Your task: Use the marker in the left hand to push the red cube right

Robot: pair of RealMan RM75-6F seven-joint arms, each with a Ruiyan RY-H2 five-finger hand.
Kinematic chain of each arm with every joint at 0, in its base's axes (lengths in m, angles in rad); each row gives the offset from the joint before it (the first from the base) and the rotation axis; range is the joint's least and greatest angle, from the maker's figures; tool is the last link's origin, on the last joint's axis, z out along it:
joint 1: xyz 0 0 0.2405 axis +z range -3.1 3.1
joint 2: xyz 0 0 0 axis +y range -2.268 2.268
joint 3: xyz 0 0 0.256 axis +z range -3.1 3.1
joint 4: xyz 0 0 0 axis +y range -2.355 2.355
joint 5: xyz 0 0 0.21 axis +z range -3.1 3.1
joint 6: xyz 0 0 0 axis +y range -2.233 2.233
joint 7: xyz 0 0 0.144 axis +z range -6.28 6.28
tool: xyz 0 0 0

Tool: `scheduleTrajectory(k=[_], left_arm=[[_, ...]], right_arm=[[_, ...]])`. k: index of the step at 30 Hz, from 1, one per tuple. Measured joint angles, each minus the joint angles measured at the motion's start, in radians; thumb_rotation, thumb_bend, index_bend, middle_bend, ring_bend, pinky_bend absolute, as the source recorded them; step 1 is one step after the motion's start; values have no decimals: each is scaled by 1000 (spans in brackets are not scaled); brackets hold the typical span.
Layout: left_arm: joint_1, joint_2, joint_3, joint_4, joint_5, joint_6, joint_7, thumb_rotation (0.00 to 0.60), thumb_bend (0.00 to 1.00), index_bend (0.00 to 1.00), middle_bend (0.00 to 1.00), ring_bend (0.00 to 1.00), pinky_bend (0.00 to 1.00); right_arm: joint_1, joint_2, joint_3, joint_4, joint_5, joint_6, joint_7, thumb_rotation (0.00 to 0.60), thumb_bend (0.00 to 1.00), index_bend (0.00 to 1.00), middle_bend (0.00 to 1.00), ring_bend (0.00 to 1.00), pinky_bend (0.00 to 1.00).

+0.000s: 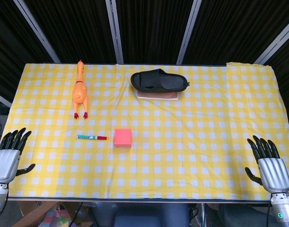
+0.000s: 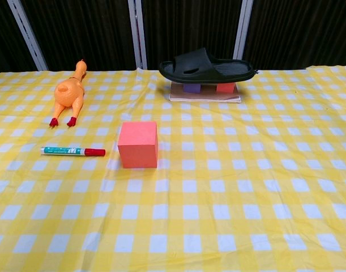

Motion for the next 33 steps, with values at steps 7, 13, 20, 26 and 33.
scheduleTrajectory(k=[7,13,20,26,33], left_arm=[[-2,2,1,-2,-2,-6,1,600,87,0,0,0,0],[-18,0,-7,-3,-11,-30,-3,600,87,2,0,0,0],[-79,-20,-48,-8,-64,-114,7,600,157,245,59,0,30],[-174,-93,-113,11,-172,-218,90,600,238,413,103,0,56],[-289,-219,-176,59,-327,-314,227,600,252,447,104,0,56]], right_arm=[[0,1,0,-3,0,0,1,600,353,0,0,0,0],[0,-2,1,-1,1,0,-4,600,354,0,0,0,0],[1,-2,2,-2,4,-2,-2,600,354,0,0,0,0],[1,0,0,0,1,-4,4,600,355,0,0,0,0],[0,4,-1,-1,0,-3,16,600,354,0,0,0,0]])
